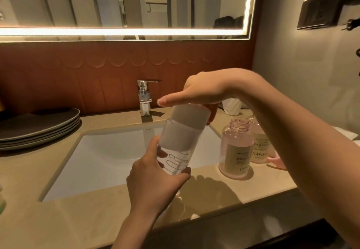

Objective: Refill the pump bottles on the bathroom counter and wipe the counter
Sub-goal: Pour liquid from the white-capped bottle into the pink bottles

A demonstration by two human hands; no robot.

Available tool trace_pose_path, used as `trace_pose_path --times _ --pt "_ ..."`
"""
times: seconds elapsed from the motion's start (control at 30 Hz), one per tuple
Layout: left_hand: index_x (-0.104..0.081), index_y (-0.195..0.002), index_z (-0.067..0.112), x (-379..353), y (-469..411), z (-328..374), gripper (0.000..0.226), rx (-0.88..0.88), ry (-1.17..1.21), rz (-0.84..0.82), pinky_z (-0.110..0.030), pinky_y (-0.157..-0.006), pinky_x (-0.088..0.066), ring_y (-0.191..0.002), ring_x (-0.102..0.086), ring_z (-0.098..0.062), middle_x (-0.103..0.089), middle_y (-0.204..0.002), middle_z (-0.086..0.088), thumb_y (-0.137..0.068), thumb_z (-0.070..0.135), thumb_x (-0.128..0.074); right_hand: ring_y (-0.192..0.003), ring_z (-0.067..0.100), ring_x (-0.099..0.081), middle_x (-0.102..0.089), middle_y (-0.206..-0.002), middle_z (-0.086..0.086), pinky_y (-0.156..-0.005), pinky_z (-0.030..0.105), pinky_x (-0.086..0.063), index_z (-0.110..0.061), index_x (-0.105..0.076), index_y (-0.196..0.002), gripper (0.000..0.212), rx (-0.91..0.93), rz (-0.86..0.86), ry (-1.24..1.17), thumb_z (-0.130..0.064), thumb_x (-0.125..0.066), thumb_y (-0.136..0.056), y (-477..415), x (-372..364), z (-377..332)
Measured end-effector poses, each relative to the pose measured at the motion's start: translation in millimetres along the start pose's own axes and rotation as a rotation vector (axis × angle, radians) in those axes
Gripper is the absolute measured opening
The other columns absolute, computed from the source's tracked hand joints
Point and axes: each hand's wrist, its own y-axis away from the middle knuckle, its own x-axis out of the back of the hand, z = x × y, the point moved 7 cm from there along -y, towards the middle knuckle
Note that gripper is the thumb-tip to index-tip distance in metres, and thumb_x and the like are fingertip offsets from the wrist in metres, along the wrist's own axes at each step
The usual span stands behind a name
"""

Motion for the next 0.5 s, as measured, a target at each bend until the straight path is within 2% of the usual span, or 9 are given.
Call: trace_pose_path --times 0.07,0.13,0.2,0.27,0.4,0.5 --pt "-0.042 -0.109 0.042 0 0 1 0.071 -0.001 0.013 0.000 -0.019 -0.058 -0.048 -0.076 -0.059 -0.004 -0.061 -0.092 0.014 -0.053 0.050 -0.083 -0.079 0.011 -0.063 -0.061 -0.087 -0.006 -0.059 0.018 -0.050 -0.024 -0.060 -0.084 0.038 0.109 -0.012 0.013 -0.060 -0.048 -0.084 4 5 -2" --pt "-0.042 -0.109 0.042 0 0 2 0.070 0.004 0.027 0.005 -0.023 -0.059 -0.052 -0.076 -0.060 -0.005 -0.061 -0.092 0.015 -0.050 0.055 -0.077 -0.088 0.008 -0.062 -0.061 -0.098 -0.012 -0.063 0.014 -0.052 -0.027 -0.058 -0.103 0.023 0.218 -0.044 -0.059 -0.040 -0.062 -0.084 12 8 -1" --pt "-0.043 -0.108 0.042 1 0 1 0.069 0.018 0.048 0.011 -0.029 -0.061 -0.056 -0.077 -0.061 -0.006 -0.062 -0.092 0.014 -0.048 0.056 -0.074 -0.102 0.005 -0.059 -0.058 -0.111 -0.018 -0.077 0.016 -0.053 -0.033 -0.054 -0.114 0.040 0.334 -0.045 -0.124 -0.023 -0.071 -0.078 19 12 -4" --pt "-0.041 -0.105 0.045 1 0 2 0.068 0.030 0.076 0.012 -0.031 -0.063 -0.057 -0.077 -0.062 -0.006 -0.063 -0.093 0.014 -0.048 0.055 -0.078 -0.112 0.000 -0.054 -0.054 -0.119 -0.022 -0.088 0.017 -0.050 -0.034 -0.054 -0.116 0.050 0.424 0.008 -0.190 -0.015 -0.075 -0.075 23 17 -8" --pt "-0.035 -0.101 0.053 3 -2 6 0.068 0.030 0.084 0.018 -0.037 -0.063 -0.058 -0.074 -0.064 -0.007 -0.063 -0.089 0.016 -0.041 0.067 -0.063 -0.108 0.004 -0.056 -0.057 -0.118 -0.014 -0.086 0.023 -0.052 -0.028 -0.057 -0.115 0.046 0.424 0.265 -0.301 -0.020 -0.075 -0.074 27 36 6" --pt "-0.035 -0.101 0.054 3 -3 7 0.069 0.018 0.085 0.024 -0.038 -0.063 -0.059 -0.075 -0.064 -0.008 -0.062 -0.091 0.016 -0.040 0.067 -0.062 -0.098 0.001 -0.061 -0.061 -0.110 -0.011 -0.079 0.020 -0.053 -0.027 -0.058 -0.114 0.046 0.355 0.493 -0.437 -0.034 -0.075 -0.072 43 56 36"
